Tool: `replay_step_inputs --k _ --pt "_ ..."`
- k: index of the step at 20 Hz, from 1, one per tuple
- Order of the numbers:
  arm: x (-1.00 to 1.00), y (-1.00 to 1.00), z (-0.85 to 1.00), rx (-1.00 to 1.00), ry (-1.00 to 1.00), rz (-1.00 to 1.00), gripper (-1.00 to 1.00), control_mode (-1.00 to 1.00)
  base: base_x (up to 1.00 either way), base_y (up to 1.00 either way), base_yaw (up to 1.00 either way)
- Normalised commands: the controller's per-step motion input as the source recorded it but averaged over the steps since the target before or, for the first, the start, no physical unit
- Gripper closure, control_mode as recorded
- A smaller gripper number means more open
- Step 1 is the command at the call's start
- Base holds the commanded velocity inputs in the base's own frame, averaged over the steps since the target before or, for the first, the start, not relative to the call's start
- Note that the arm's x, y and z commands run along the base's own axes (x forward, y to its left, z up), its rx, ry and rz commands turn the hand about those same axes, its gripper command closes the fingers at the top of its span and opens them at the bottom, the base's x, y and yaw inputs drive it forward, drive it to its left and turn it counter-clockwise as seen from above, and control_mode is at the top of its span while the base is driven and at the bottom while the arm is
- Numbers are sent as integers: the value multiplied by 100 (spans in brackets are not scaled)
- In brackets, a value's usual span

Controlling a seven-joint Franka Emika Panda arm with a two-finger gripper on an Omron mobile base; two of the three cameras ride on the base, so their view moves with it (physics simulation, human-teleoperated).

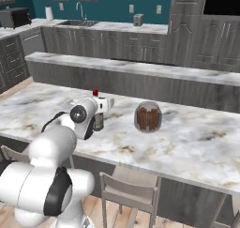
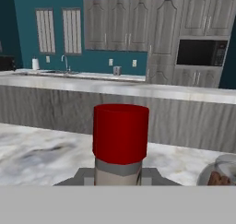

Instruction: Open the cabinet directly in front. Then move the liquor and the cup to the dining counter with the jar on it.

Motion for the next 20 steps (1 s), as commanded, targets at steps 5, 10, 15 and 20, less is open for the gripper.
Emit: replay_step_inputs --k 5,10,15,20 --pt "33 0 -27 -3 0 0 100 -100 0 0 0" --pt "16 0 -15 -2 0 0 100 -100 0 0 0" --pt "0 -1 -6 0 -3 0 100 -100 0 0 0" --pt "-1 -15 -23 0 -15 0 100 -100 0 0 0"
